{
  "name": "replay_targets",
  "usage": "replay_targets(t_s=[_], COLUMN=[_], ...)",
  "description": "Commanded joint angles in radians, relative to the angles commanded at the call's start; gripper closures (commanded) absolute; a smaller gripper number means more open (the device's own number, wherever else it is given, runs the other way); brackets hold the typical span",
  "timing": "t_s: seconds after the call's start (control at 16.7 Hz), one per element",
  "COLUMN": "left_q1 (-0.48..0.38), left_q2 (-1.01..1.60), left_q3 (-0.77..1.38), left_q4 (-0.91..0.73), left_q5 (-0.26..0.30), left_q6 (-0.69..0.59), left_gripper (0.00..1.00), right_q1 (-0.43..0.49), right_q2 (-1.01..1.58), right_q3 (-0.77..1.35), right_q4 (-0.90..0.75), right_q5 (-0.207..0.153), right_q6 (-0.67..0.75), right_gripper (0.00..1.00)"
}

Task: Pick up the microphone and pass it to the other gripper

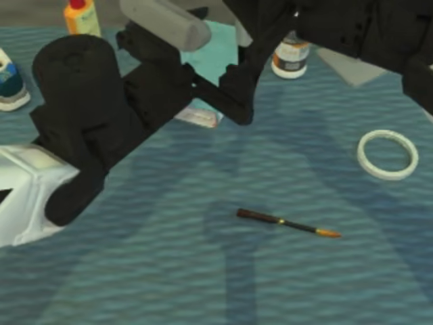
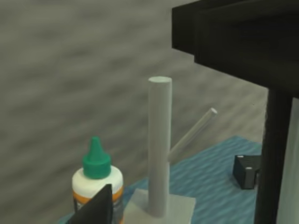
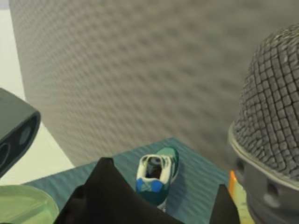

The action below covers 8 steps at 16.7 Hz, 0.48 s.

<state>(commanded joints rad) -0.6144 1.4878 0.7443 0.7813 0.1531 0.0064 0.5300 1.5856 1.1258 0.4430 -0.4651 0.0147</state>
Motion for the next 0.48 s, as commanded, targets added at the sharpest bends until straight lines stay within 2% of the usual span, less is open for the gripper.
replay_targets(t_s=[0.3,0.48], left_q1=[0.043,0.052], left_q2=[-0.207,-0.249], left_q3=[-0.163,-0.203], left_q4=[-0.034,-0.040], left_q5=[0.026,0.034], left_q6=[-0.002,-0.002], left_gripper=[0.00,0.00], right_q1=[-0.079,-0.101], right_q2=[-0.062,-0.076], right_q3=[-0.059,-0.076], right_q4=[0.001,-0.001], right_q5=[-0.087,-0.110], right_q6=[-0.002,-0.009], right_gripper=[1.00,1.00])
